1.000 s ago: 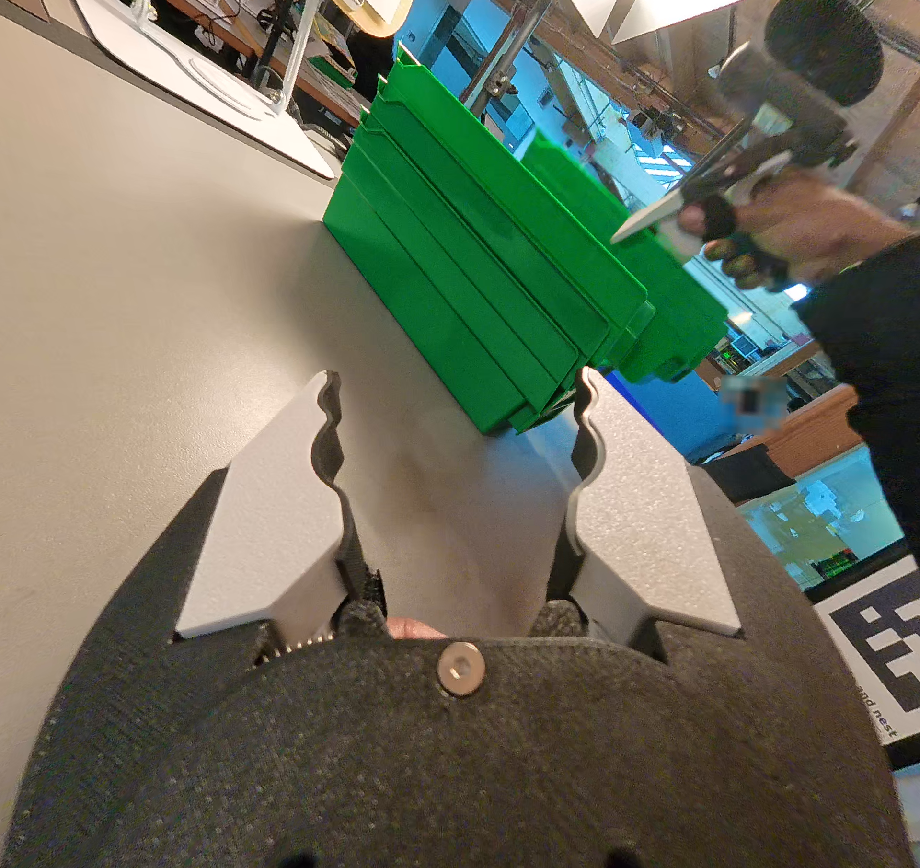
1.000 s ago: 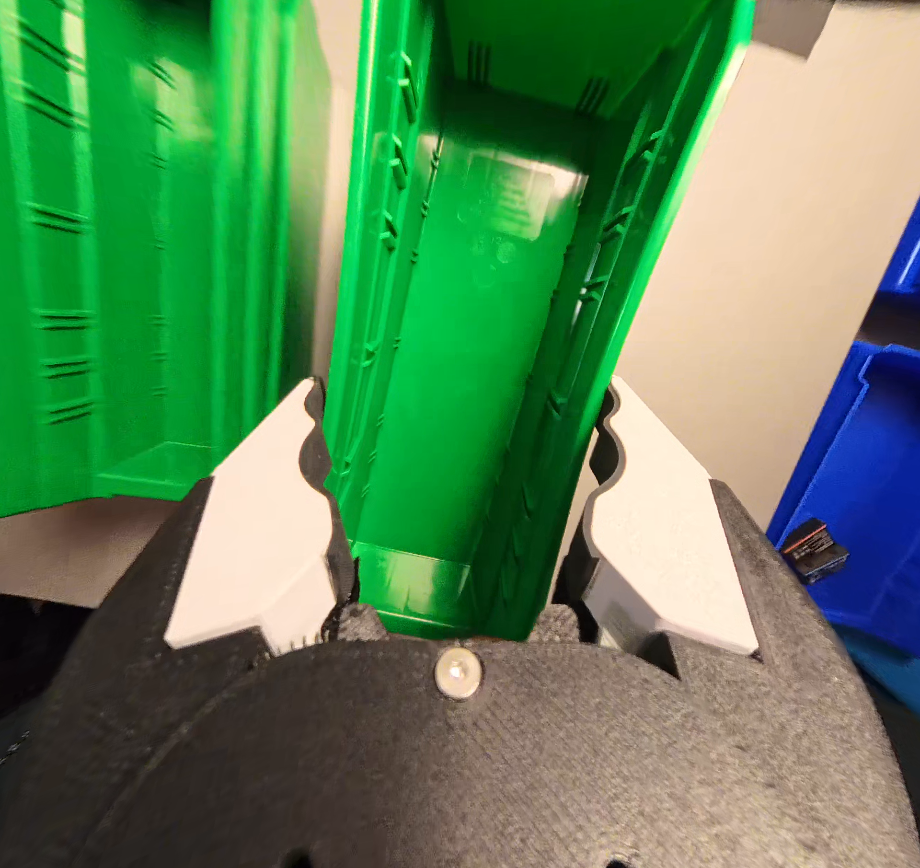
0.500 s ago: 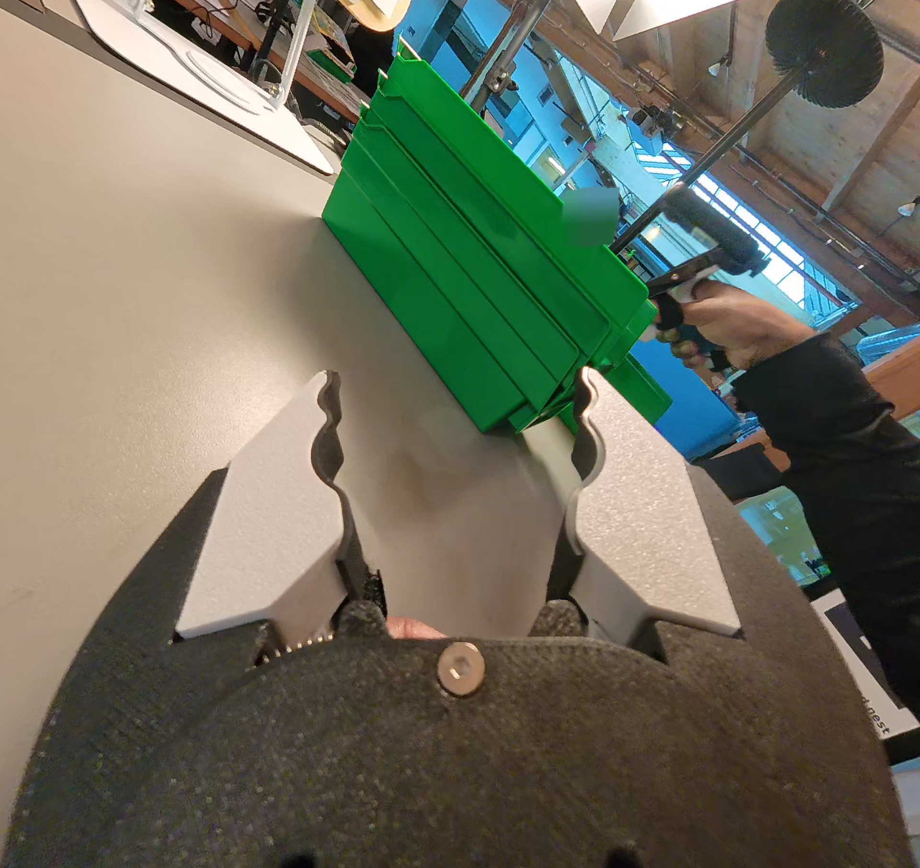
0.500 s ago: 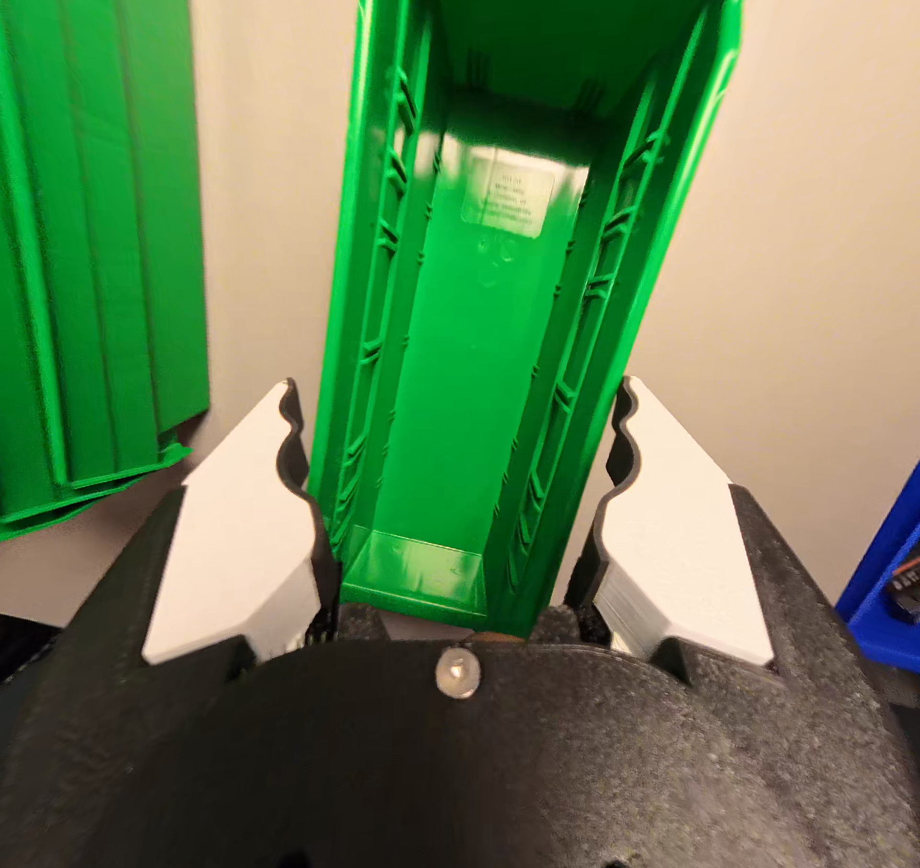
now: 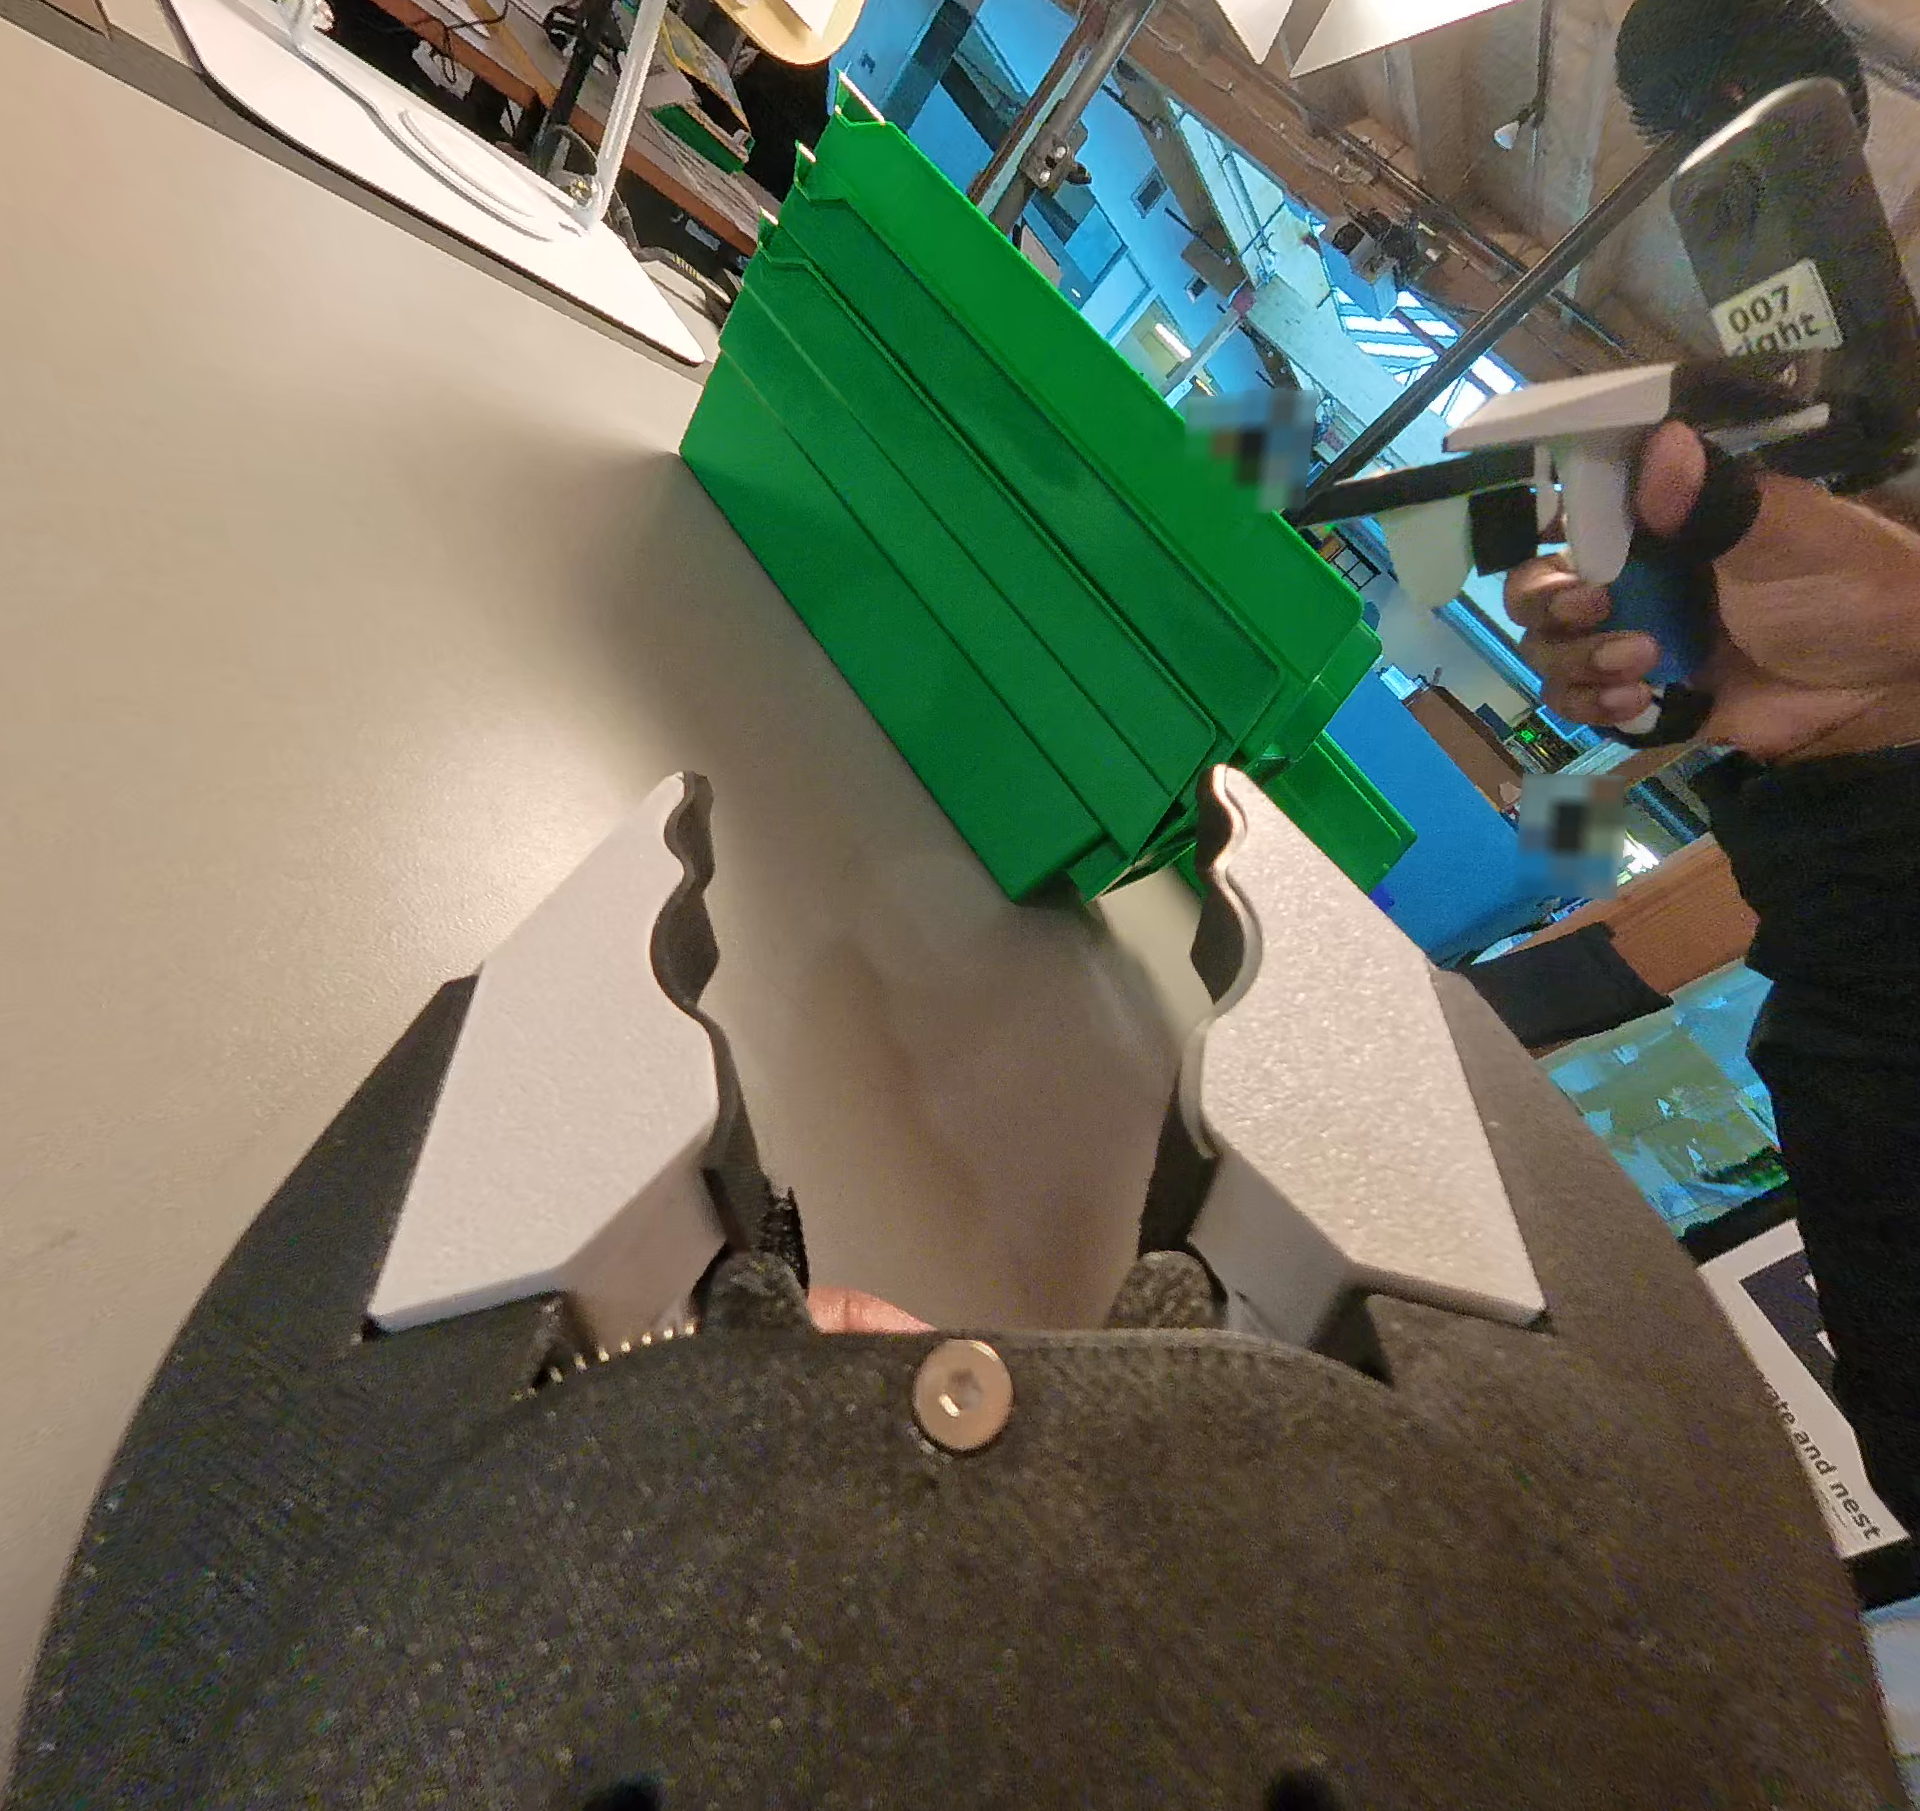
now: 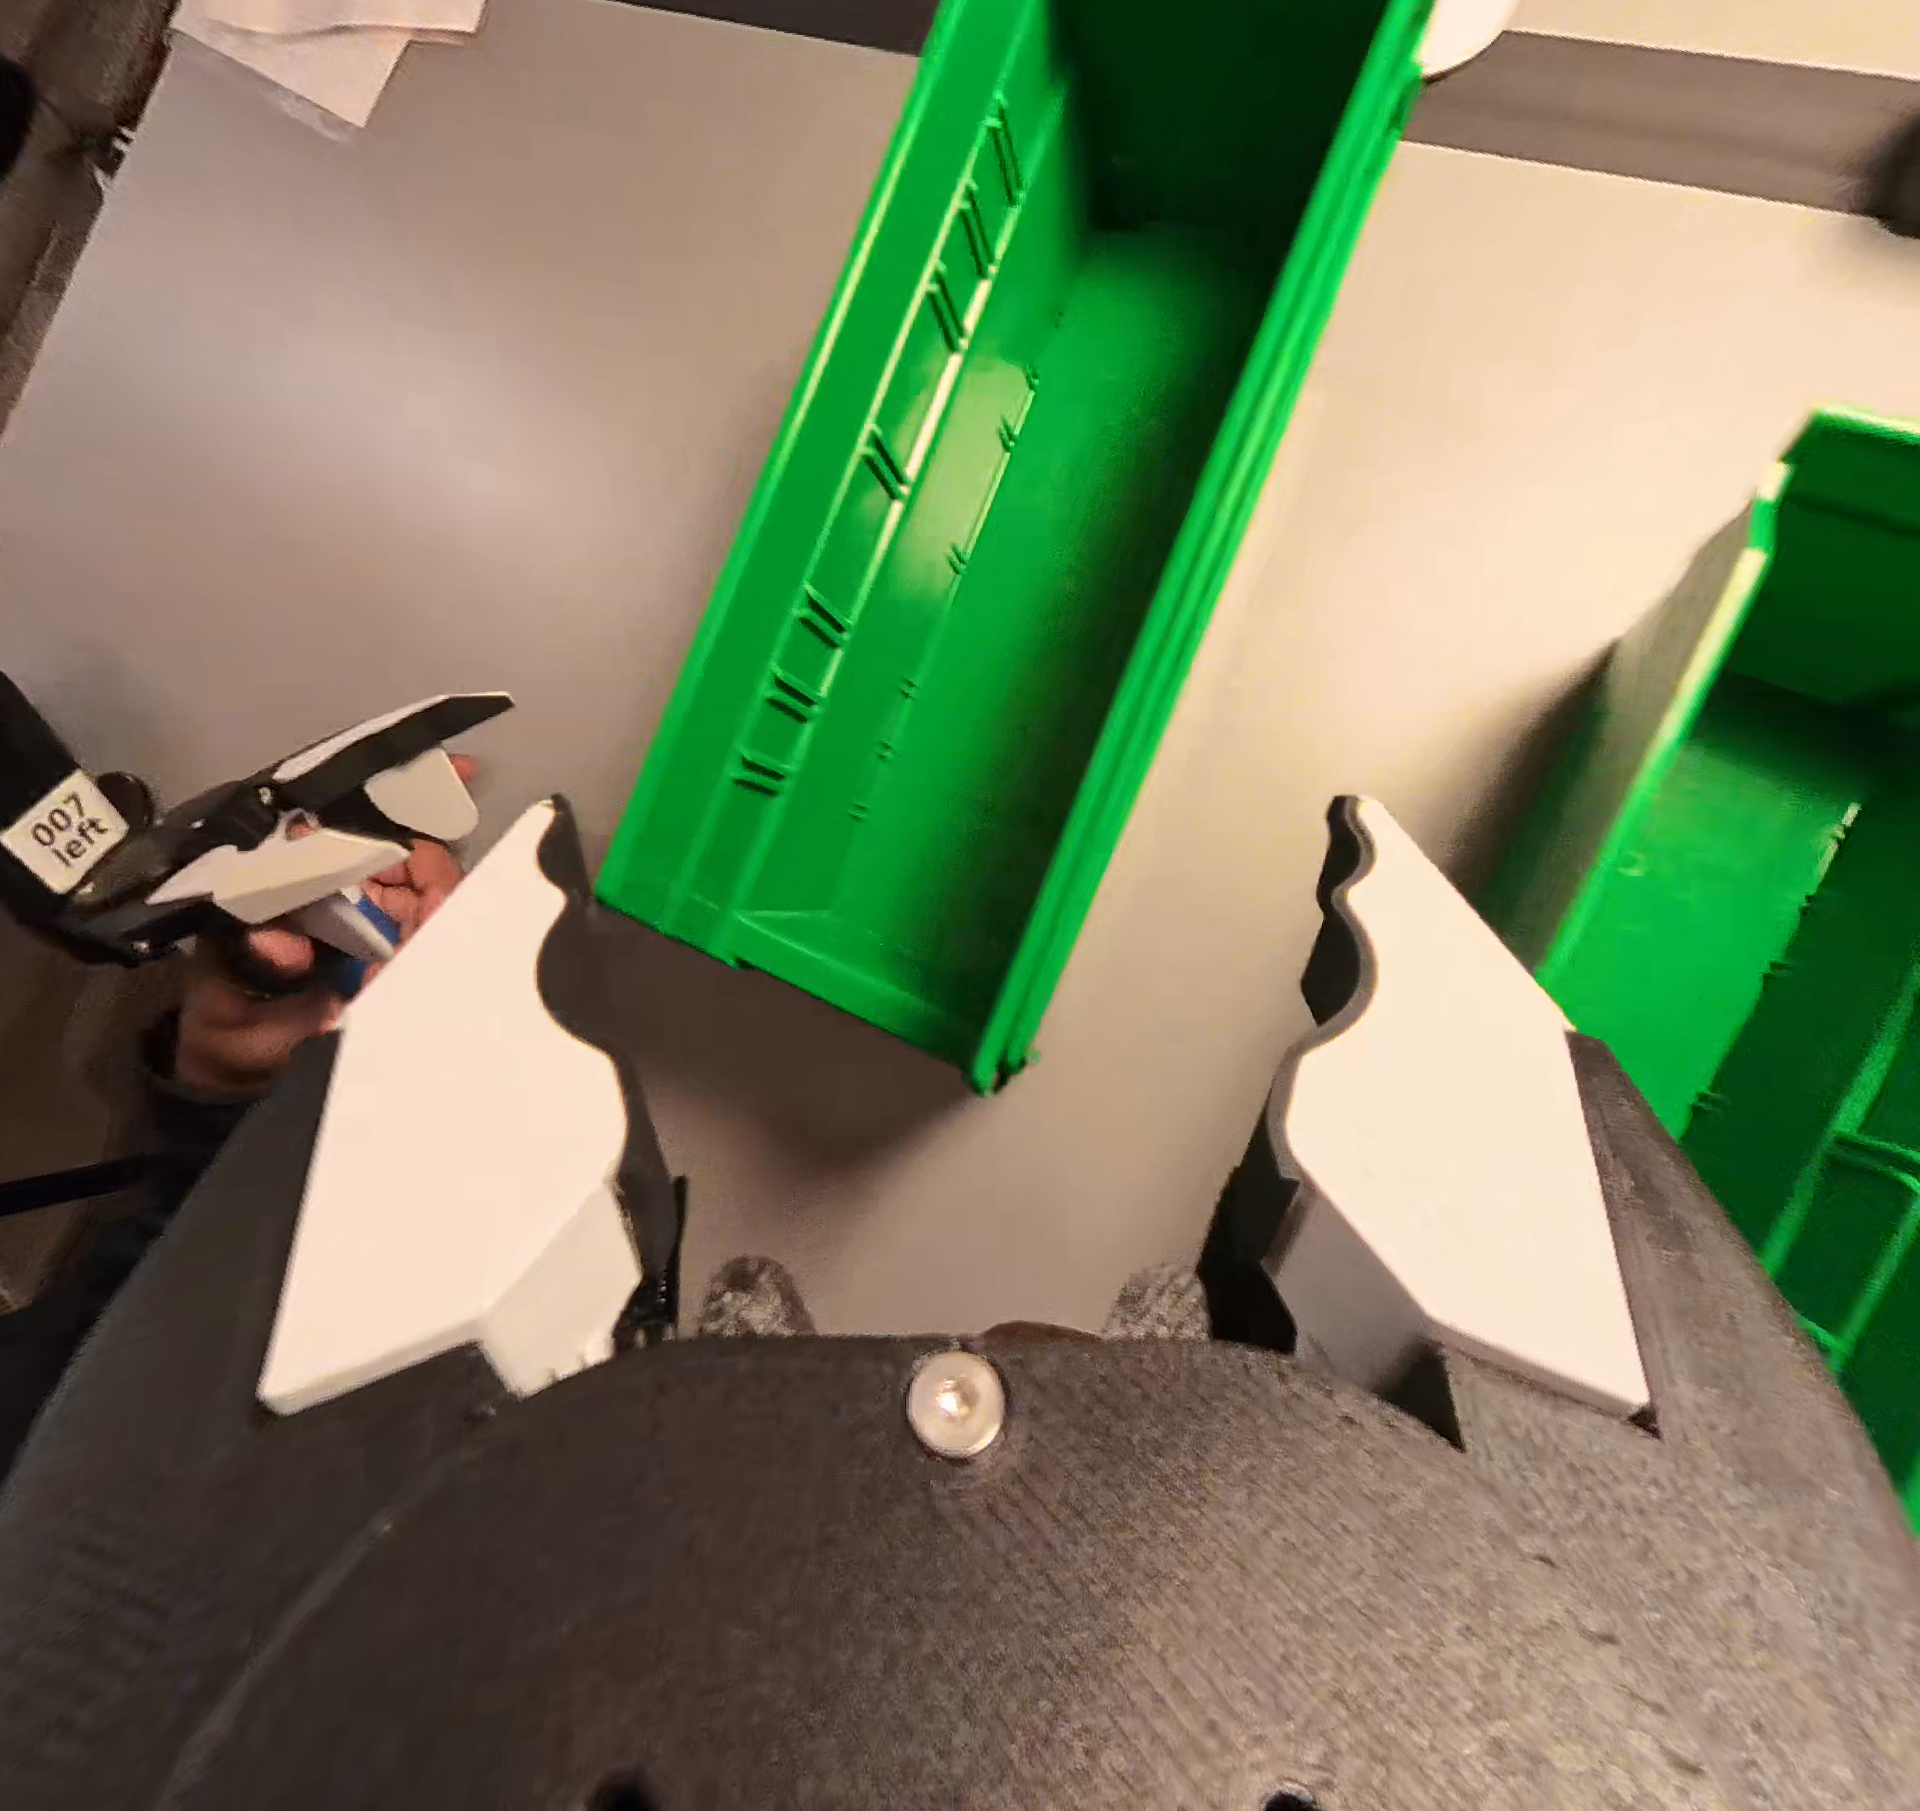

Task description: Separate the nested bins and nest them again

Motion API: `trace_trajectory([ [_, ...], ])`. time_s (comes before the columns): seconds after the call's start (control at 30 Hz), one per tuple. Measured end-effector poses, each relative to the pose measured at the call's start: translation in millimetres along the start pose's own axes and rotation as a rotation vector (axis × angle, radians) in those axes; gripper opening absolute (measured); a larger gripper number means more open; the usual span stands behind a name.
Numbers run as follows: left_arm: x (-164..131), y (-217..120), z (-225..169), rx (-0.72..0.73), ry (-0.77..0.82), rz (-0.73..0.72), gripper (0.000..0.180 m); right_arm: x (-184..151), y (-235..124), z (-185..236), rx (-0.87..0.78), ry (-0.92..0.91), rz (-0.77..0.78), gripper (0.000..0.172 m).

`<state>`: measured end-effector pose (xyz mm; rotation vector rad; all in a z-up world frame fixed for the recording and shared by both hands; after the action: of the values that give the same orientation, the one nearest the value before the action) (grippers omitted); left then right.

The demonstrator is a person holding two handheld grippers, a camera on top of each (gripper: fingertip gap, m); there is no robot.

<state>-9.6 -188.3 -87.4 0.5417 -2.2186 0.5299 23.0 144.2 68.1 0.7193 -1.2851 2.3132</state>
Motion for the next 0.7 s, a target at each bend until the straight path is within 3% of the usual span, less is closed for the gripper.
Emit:
trace_trajectory([
  [0.27, -0.3, -1.7, -0.6, -0.011, 0.0, -0.007, 0.092, 26.4, 53.2, 4.3, -0.077, 0.041, 0.125, 0.158],
  [0.43, -0.3, -2.0, -0.5, -0.015, -0.002, -0.007, 0.092, 37.7, 74.2, -2.3, -0.201, 0.032, 0.221, 0.158],
  [0.7, -0.5, -0.6, -0.2, -0.013, -0.005, 0.005, 0.092, 46.0, 87.0, -14.2, -0.23, 0.063, 0.305, 0.152],
])
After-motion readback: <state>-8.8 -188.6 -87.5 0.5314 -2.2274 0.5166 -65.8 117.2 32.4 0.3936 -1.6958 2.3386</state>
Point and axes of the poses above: each gripper's, where its closed fingertips meet, y out along the fingers, x out of its top, z = x × y across the jaws, the point moved 10 cm from there along -y, back along the fingers, and after that the axes turned 14 degrees about x, right-handed, at the moved point
